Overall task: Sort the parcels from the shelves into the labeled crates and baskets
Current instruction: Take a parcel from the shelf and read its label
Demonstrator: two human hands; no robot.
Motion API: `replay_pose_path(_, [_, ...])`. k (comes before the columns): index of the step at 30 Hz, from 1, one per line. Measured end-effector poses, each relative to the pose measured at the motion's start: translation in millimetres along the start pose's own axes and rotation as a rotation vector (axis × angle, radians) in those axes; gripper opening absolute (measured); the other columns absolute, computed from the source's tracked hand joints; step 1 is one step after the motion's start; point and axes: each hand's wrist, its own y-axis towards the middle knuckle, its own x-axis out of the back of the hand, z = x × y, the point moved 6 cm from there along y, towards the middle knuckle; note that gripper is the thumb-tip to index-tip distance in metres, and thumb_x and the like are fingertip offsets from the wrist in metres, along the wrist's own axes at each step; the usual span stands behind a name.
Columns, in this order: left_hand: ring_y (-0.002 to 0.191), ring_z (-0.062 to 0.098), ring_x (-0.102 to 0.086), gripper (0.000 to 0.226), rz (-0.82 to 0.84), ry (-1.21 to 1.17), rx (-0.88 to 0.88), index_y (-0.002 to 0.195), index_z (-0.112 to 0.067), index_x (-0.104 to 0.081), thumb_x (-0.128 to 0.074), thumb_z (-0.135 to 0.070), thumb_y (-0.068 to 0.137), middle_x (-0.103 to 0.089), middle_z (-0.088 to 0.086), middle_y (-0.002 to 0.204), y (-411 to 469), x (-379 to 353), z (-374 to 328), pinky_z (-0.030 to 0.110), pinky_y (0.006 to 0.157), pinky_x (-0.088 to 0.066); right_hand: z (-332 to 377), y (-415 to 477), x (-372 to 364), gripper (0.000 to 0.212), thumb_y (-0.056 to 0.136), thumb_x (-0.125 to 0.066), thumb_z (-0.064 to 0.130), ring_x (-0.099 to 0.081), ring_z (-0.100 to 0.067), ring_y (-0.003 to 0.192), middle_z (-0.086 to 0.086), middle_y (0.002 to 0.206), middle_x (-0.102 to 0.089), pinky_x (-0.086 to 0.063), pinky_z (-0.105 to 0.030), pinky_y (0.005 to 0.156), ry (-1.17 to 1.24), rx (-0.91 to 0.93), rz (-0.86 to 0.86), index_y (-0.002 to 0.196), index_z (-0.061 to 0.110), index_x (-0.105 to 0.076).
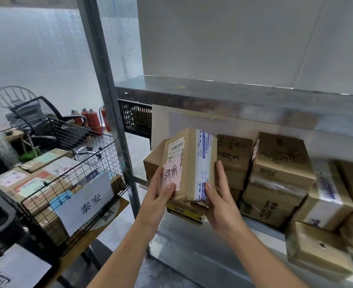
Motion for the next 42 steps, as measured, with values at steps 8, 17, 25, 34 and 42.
replay_pose_path(8, [0.115, 0.017, -0.062, 0.068, -0.107, -0.021, -0.023, 0.137, -0.043, -0.045, -0.077, -0.02, 0.081, -0.061, -0.005, 0.125, -8, 27, 9, 0.041, 0.087, -0.058, -8, 6, 6, 0.047, 0.092, -0.064, 0.025, -0.059, -0.022, 0.129, 0.005, 0.148, -0.048, -0.061, -0.035, 0.084, -0.182, 0.048, -0.016, 0.132, 0.048, -0.057])
replay_pose_path(17, [0.119, 0.001, -0.056, 0.065, -0.279, 0.369, -0.238, 0.139, -0.05, -0.037, -0.071, -0.039, 0.084, -0.057, -0.022, 0.128, -37, 68, -18, 0.018, 0.082, -0.054, -15, 6, -58, 0.082, 0.079, -0.072, 0.04, -0.051, 0.025, 0.111, 0.049, 0.12, -0.053, -0.049, -0.006, 0.083, -0.362, 0.092, 0.168, 0.14, 0.063, -0.022])
replay_pose_path(25, [0.119, -0.004, -0.054, 0.047, -0.431, 0.383, -0.303, 0.128, -0.06, -0.042, -0.063, -0.05, 0.087, -0.055, -0.035, 0.126, -73, 149, -56, 0.037, 0.097, -0.052, -40, 19, -137, 0.076, 0.086, -0.081, 0.034, -0.06, -0.014, 0.126, 0.018, 0.134, -0.062, -0.053, -0.047, 0.104, -0.272, 0.088, 0.244, 0.141, 0.065, -0.038])
replay_pose_path(34, [0.128, 0.007, -0.052, 0.057, -0.623, 0.317, -0.403, 0.136, -0.046, -0.043, -0.061, -0.047, 0.082, -0.054, -0.021, 0.137, -129, 290, -109, 0.033, 0.095, -0.053, -87, 26, -306, 0.074, 0.085, -0.079, 0.03, -0.066, -0.01, 0.117, 0.01, 0.134, -0.064, -0.06, -0.038, 0.094, -0.227, 0.041, 0.479, 0.138, 0.063, -0.04])
replay_pose_path(42, [0.122, -0.009, -0.049, 0.051, -0.907, 0.469, -0.368, 0.13, -0.055, -0.043, -0.058, -0.049, 0.081, -0.048, -0.018, 0.141, -189, 466, -150, 0.026, 0.1, -0.044, -155, 32, -466, 0.062, 0.09, -0.076, 0.029, -0.066, -0.009, 0.116, 0.009, 0.13, -0.066, -0.056, -0.043, 0.1, -0.31, 0.017, 0.675, 0.134, 0.061, -0.046])
